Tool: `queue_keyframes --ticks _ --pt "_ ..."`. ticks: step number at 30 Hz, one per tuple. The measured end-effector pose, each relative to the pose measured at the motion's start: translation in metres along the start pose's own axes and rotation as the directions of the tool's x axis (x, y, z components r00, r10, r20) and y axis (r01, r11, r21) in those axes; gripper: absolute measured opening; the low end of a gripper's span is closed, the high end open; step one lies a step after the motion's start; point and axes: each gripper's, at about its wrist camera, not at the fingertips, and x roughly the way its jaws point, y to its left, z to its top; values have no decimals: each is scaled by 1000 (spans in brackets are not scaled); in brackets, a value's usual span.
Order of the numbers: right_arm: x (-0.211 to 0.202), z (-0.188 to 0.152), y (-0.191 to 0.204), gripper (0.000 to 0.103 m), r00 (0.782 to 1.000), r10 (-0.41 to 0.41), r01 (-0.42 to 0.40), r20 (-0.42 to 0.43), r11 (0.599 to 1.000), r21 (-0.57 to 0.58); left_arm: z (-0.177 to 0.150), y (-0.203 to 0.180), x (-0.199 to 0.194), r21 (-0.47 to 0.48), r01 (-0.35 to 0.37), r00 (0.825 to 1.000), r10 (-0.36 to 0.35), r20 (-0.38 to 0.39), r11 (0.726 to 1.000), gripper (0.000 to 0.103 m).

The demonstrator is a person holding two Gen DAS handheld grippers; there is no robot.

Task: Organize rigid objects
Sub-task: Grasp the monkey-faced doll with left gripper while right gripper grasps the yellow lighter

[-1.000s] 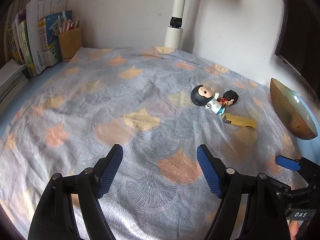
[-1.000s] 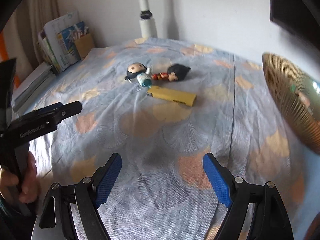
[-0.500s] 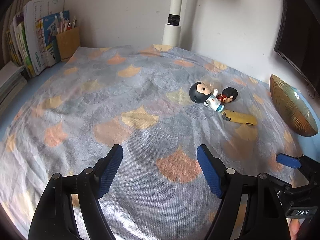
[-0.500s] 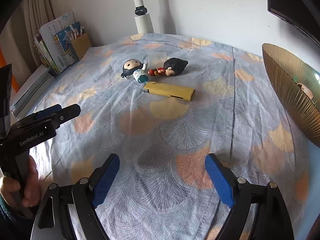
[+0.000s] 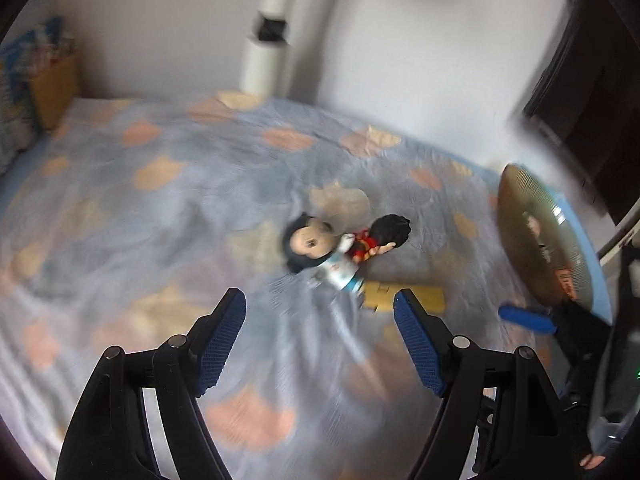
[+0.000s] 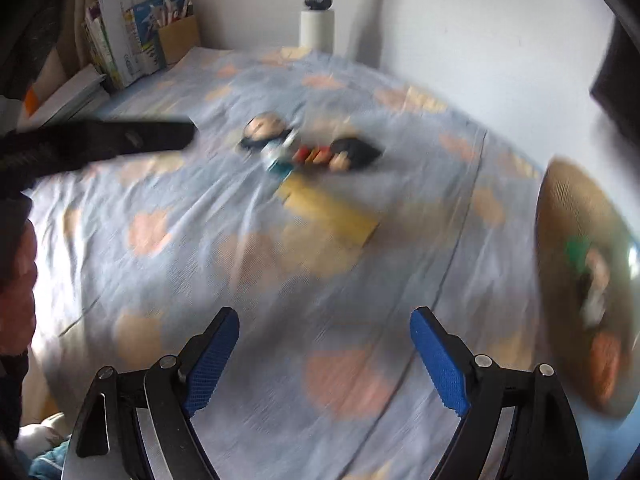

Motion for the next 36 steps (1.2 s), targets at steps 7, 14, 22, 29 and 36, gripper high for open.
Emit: queue_keyframes --ticks 7,14,22,29,36 --pt "41 34 -22 86 996 90 -90 -7 995 -33 14 -8 52 -3 -10 999 10 -49 1000 74" --pt "63 47 -9 86 995 96 -93 24 989 -113 4 13 38 13 -54 998 54 16 998 54" --pt "57 39 2 71 984 171 -160 43 971 -179 -4 37 26 65 -25 999 27 -37 998 69" --pt "66 47 15 66 982 183 -173 53 973 -153 -3 27 34 73 -113 994 112 18 991 52" --pt "39 13 23 24 980 190 -179 63 973 -143 -52 15 -7 131 -144 989 139 51 981 52"
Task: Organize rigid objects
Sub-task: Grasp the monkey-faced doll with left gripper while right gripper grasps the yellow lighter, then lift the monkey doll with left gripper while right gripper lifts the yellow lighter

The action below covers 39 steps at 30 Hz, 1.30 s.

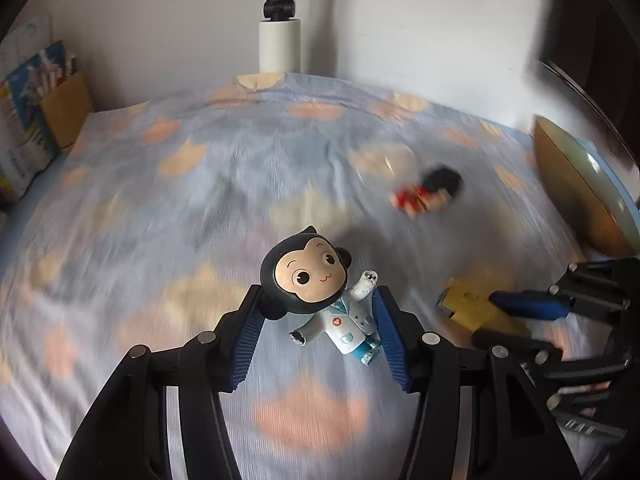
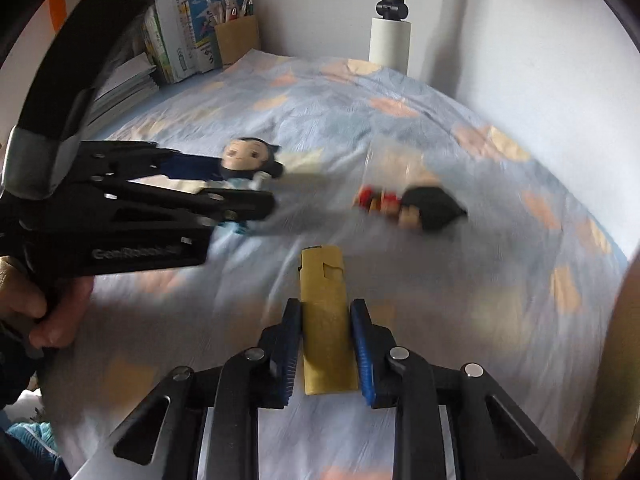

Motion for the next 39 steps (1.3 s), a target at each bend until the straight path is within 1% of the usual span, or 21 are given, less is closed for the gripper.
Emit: queue_keyframes --ticks 3,5,6,8,10,11,12,15,17,19,22,25,27,31,39 --pt "-24 -28 15 24 1000 13 -13 13 1000 27 -27 -7 -19 14 -5 1000 5 2 1000 52" --pt "-37 -47 25 24 1000 -7 7 8 999 38 -43 -13 -26 28 -10 1000 10 3 1000 52" --pt "-40 -56 28 24 1000 -21 21 3 999 43 -48 -17 -30 35 -19 1000 18 18 999 52" --pt "-49 -70 30 24 999 -38 36 18 996 86 -52 -22 -33 57 -33 999 32 27 998 52" --pt "-54 -76 30 24 998 -48 44 32 991 126 -52 -24 -31 64 -30 999 28 29 998 52" --pt "-54 -79 29 24 998 -57 53 34 990 127 -53 -25 -32 71 -39 999 37 32 997 51" --pt "-54 -79 32 24 997 -72 67 36 991 119 -54 -27 -32 77 -47 998 45 35 996 49" --pt "-54 -78 34 26 995 -89 85 35 990 110 -57 -30 -35 89 -68 997 64 49 994 49" --pt "-54 -78 34 32 996 -74 68 45 991 117 -58 -33 -34 95 -85 995 80 54 992 49" --pt "-53 -79 35 41 997 -65 59 51 992 112 -58 -34 -34 100 -93 994 88 58 991 49" --pt "-53 -79 36 51 995 -83 77 47 991 106 -59 -35 -32 103 -100 994 96 50 990 49" --pt "-54 -80 28 52 997 -46 38 57 989 142 -58 -34 -32 101 -97 995 92 49 990 49" --pt "-54 -80 28 52 997 -42 32 59 988 149 -58 -34 -31 105 -101 994 96 49 989 49" --pt "-53 -79 32 58 997 -55 49 49 992 118 -59 -37 -31 119 -115 992 109 57 986 49" --pt "-53 -78 35 58 997 -67 62 45 992 109 -59 -38 -31 124 -124 991 117 60 984 49"
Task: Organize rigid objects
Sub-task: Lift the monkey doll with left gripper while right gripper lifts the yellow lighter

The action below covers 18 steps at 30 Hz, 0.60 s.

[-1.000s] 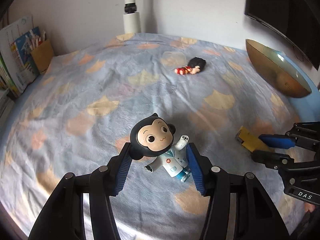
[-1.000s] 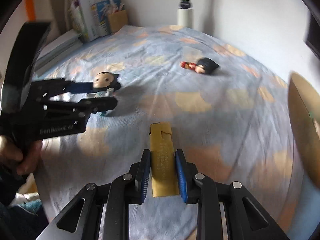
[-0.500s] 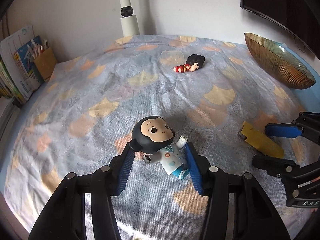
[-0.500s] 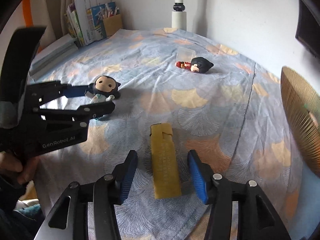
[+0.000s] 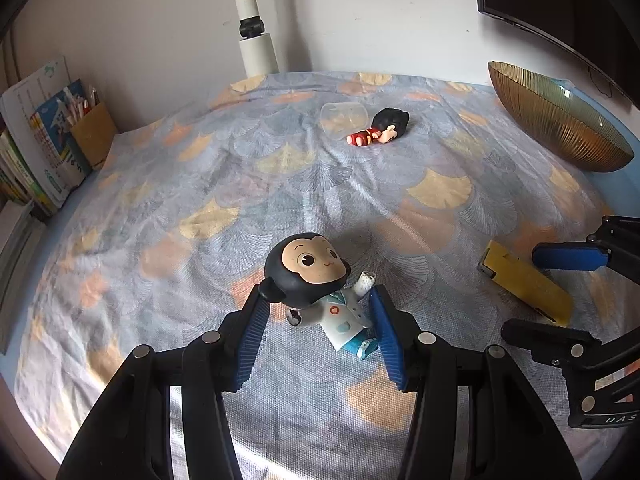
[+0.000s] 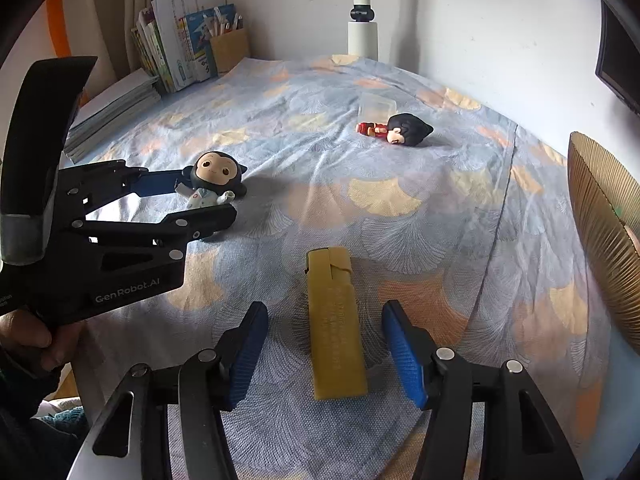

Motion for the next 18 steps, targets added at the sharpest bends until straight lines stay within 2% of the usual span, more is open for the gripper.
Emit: queue_keyframes --ticks 11,13,15,16,17,18 --pt "2 2 3 58 1000 -31 31 -1 1000 2 0 -3 2 14 -24 1000 24 -7 1000 51" --pt "1 2 5 51 999 -35 35 3 999 2 0 1 2 8 -14 1000 14 -12 1000 55" --pt "0 2 6 41 1000 -19 19 9 1000 -6 0 11 2 -22 51 998 -52 -35 998 55" --pt "-1 1 8 37 1000 -18 18 10 1000 -8 0 20 2 -59 116 992 -119 -50 991 55" --pt "-1 1 11 34 1000 -23 23 11 1000 -11 0 28 2 -99 183 980 -189 -55 978 55" --pt "-2 0 12 25 1000 -21 21 11 1000 -12 -2 37 0 -141 243 966 -252 -49 960 55"
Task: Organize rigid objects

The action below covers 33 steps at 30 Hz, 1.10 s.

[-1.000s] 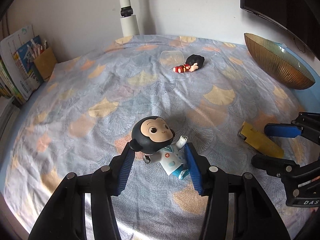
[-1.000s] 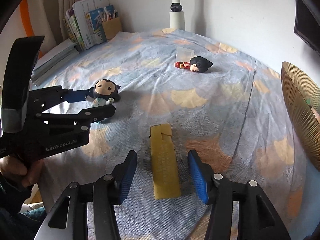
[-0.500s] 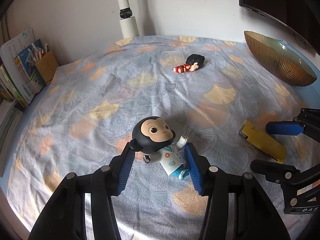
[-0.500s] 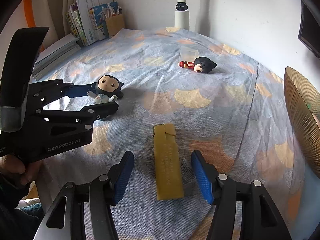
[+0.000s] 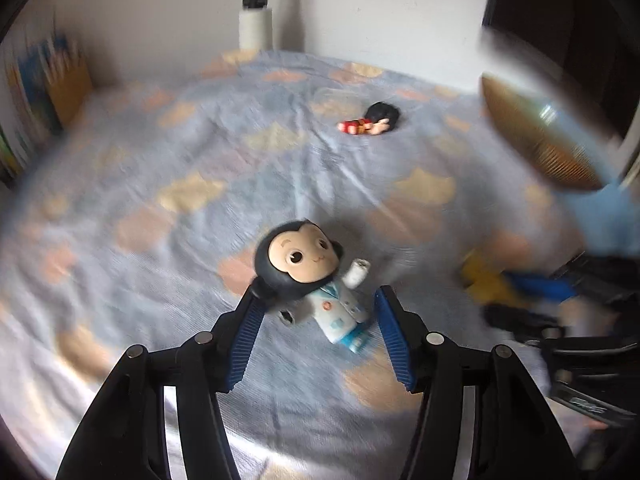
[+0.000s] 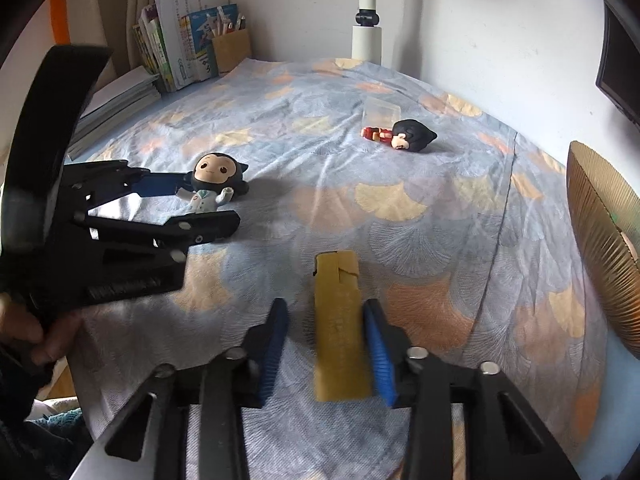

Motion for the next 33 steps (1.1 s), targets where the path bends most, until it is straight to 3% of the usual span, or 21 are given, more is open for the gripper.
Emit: queue_keyframes --ticks 1,7,12,13,17,22,29,33 --pt "-1 -1 2 23 1000 8 -8 -3 1000 2 -1 6 -3 -23 26 1000 -26 1 999 55" --pt "-9 -10 1 24 999 -6 6 -41 1000 3 0 -4 2 20 -13 1000 14 -24 1000 57" --pt "-2 -2 7 25 998 -35 36 -47 999 17 14 -12 15 14 -87 996 87 -29 996 57" --pt "-2 -1 7 25 998 -41 42 -49 999 18 15 -11 16 3 -91 996 91 -22 996 52" --pt "-2 -1 7 24 997 -43 44 -60 999 22 15 -4 12 -31 -63 998 63 -8 997 52" --pt "-18 -10 -3 24 999 -20 22 -36 998 54 15 3 -8 -65 -42 998 46 48 997 52" --pt "-48 -8 -22 22 998 -65 63 24 994 86 34 -7 -32 -48 -36 993 41 113 998 52" --pt "-68 -1 -35 12 993 -96 89 66 991 99 50 -22 -48 -14 -32 986 34 161 999 52"
